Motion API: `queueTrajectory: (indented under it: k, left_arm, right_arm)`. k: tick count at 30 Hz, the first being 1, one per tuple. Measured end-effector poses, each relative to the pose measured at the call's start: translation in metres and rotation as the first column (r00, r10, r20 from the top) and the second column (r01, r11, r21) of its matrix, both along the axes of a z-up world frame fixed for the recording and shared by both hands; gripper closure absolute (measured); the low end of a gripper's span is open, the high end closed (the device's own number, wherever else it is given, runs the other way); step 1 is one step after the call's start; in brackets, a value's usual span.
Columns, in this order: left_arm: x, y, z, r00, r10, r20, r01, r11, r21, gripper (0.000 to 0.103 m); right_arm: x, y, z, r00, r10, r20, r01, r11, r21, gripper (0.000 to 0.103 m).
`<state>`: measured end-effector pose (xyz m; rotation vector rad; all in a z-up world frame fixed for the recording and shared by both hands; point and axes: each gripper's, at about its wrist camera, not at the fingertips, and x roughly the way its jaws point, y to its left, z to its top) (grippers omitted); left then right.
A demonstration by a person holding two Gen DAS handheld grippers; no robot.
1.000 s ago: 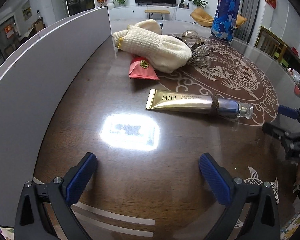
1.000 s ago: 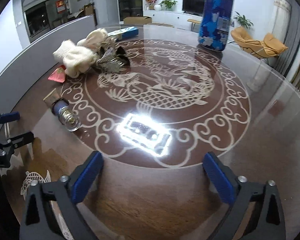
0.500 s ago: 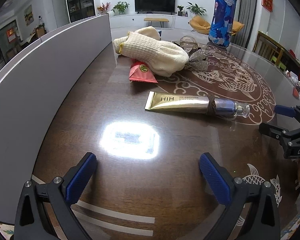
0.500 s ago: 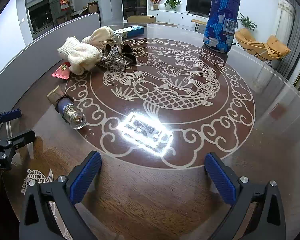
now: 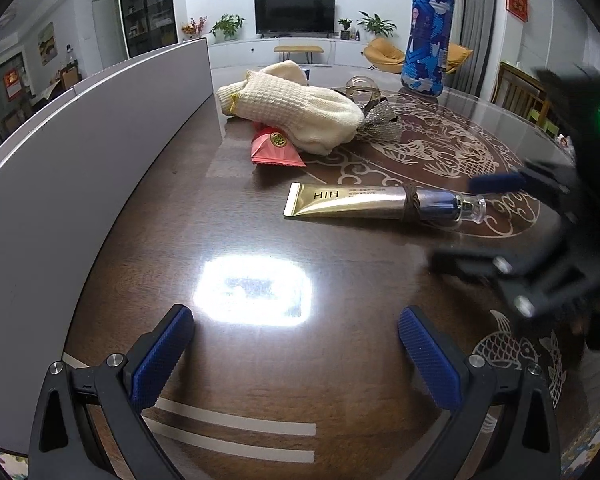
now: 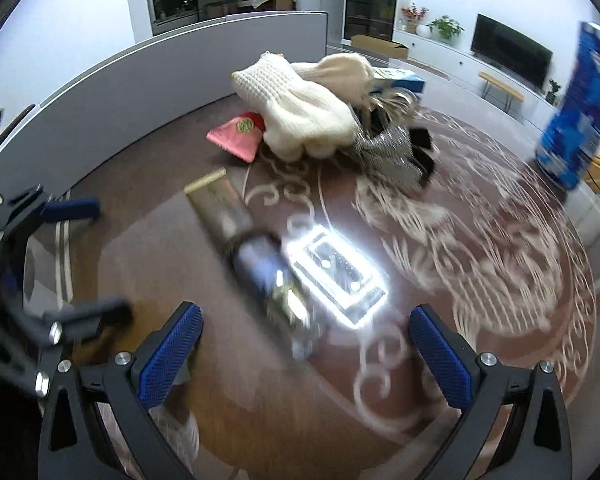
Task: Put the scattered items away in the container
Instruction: 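Move the right tool down and grasp the gold-and-silver HIH tube, then grasp the red snack packet with the left tool while the right tool lifts the HIH tube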
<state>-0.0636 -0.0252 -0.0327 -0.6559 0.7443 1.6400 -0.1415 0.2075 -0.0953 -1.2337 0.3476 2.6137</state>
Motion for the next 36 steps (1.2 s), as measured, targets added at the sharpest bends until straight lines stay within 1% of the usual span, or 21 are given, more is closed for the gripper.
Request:
queueTrajectory:
  k: [8, 10, 11, 13, 15, 17, 18, 21, 23, 26, 28, 30, 33, 36]
  left_arm:
    - [0.001, -0.001, 0.0, 1.0, -0.006, -0.001, 0.006, 1.0, 0.005, 0.0]
    - [0.001, -0.001, 0.0, 1.0, -0.011, -0.001, 0.011, 1.0, 0.007, 0.0]
    - [0.001, -0.001, 0.0, 1.0, -0.014, -0.001, 0.014, 1.0, 0.008, 0.0]
    - [0.001, -0.001, 0.0, 1.0, -0.016, -0.001, 0.016, 1.0, 0.01, 0.0]
    - [0.001, -0.001, 0.0, 1.0, -0.016, -0.001, 0.016, 1.0, 0.011, 0.0]
    - [0.001, -0.002, 0.0, 1.0, -0.016, -0.001, 0.016, 1.0, 0.014, 0.0]
    - [0.001, -0.002, 0.0, 1.0, -0.016, -0.001, 0.016, 1.0, 0.015, 0.0]
    - [0.001, -0.002, 0.0, 1.0, -0.017, -0.001, 0.017, 1.0, 0.015, 0.0]
    - [0.0, -0.002, 0.0, 1.0, -0.016, -0.001, 0.016, 1.0, 0.015, 0.0]
    - [0.0, -0.003, 0.0, 1.0, -0.016, -0.002, 0.016, 1.0, 0.017, 0.0]
    - [0.0, -0.004, 0.0, 1.0, -0.012, -0.001, 0.012, 1.0, 0.011, 0.0]
    - [0.0, -0.003, 0.002, 1.0, -0.001, 0.003, 0.001, 1.0, -0.017, 0.0]
    - [-0.002, 0.006, 0.004, 1.0, 0.01, 0.014, -0.008, 0.997, -0.078, 0.0]
    - [-0.005, 0.036, 0.004, 0.999, -0.033, 0.02, 0.036, 0.99, -0.135, 0.0]
  right_arm:
    - [-0.029, 0.005, 0.001, 0.996, 0.087, -0.01, -0.087, 0.996, 0.009, 0.0]
    - [-0.032, 0.007, 0.001, 0.996, 0.083, -0.01, -0.083, 0.996, 0.009, 0.0]
    - [-0.033, 0.009, 0.002, 0.998, 0.06, -0.01, -0.06, 0.998, 0.009, 0.002]
    - [-0.032, 0.008, 0.004, 1.0, 0.02, -0.022, -0.02, 1.0, 0.012, 0.016]
    - [-0.027, 0.005, 0.008, 0.999, -0.003, -0.044, 0.004, 1.0, 0.023, 0.052]
    - [-0.025, 0.002, 0.009, 0.999, 0.002, -0.051, 0.0, 0.999, 0.039, 0.065]
    - [-0.024, -0.001, 0.01, 0.999, 0.01, -0.051, -0.007, 0.999, 0.052, 0.069]
    - [-0.024, -0.005, 0.012, 0.999, 0.014, -0.045, -0.01, 0.996, 0.089, 0.069]
    - [-0.02, -0.005, 0.012, 0.999, -0.004, -0.039, 0.008, 0.995, 0.104, 0.069]
    - [-0.006, 0.002, 0.01, 0.997, -0.07, -0.031, 0.073, 0.992, 0.105, 0.069]
    - [0.013, 0.015, 0.008, 0.988, -0.149, -0.027, 0.151, 0.986, 0.072, 0.07]
    - [0.037, 0.028, 0.004, 0.973, -0.228, -0.024, 0.229, 0.973, 0.04, 0.07]
    - [0.075, 0.041, -0.001, 0.948, -0.317, -0.025, 0.317, 0.948, -0.013, 0.069]
    - [0.096, 0.043, -0.001, 0.939, -0.342, -0.025, 0.342, 0.94, -0.021, 0.069]
